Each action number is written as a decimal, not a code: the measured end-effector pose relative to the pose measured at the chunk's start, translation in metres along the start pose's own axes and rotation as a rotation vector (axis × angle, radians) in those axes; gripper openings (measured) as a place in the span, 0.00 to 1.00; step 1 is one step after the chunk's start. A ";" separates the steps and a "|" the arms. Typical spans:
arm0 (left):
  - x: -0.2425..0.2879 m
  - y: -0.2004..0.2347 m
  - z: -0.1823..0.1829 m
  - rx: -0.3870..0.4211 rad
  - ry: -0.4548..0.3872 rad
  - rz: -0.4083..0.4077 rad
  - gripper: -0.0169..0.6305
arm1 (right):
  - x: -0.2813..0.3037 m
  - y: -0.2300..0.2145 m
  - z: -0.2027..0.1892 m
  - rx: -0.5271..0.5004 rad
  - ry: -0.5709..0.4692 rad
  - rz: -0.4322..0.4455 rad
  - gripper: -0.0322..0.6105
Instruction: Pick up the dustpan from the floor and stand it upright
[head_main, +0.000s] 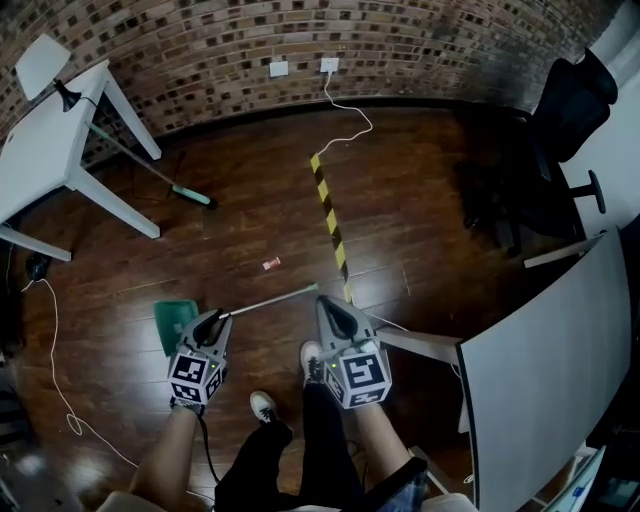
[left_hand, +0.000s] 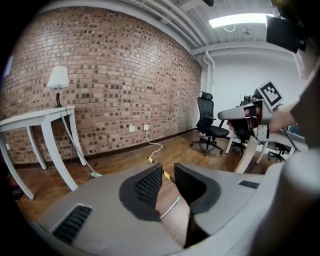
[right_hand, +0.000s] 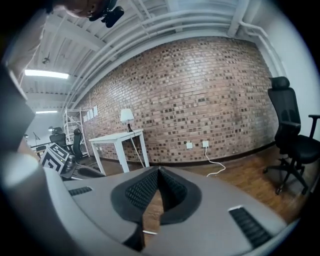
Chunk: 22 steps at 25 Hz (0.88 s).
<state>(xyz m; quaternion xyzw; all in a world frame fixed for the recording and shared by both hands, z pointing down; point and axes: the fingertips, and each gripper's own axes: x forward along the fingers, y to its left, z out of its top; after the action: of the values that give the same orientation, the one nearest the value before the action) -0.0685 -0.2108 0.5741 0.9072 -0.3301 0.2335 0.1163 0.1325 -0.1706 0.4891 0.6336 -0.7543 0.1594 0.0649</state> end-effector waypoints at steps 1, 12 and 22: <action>0.012 -0.002 -0.010 -0.008 0.012 -0.008 0.16 | 0.006 -0.004 -0.014 0.005 0.016 0.000 0.05; 0.124 -0.026 -0.075 -0.018 0.077 -0.144 0.25 | 0.062 -0.046 -0.119 0.043 0.098 0.020 0.05; 0.221 -0.040 -0.171 0.084 0.185 -0.291 0.25 | 0.103 -0.084 -0.235 0.124 0.160 -0.023 0.05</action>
<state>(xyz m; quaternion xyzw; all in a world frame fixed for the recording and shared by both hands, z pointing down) 0.0465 -0.2383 0.8305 0.9240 -0.1733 0.3105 0.1408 0.1707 -0.2028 0.7547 0.6301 -0.7281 0.2553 0.0871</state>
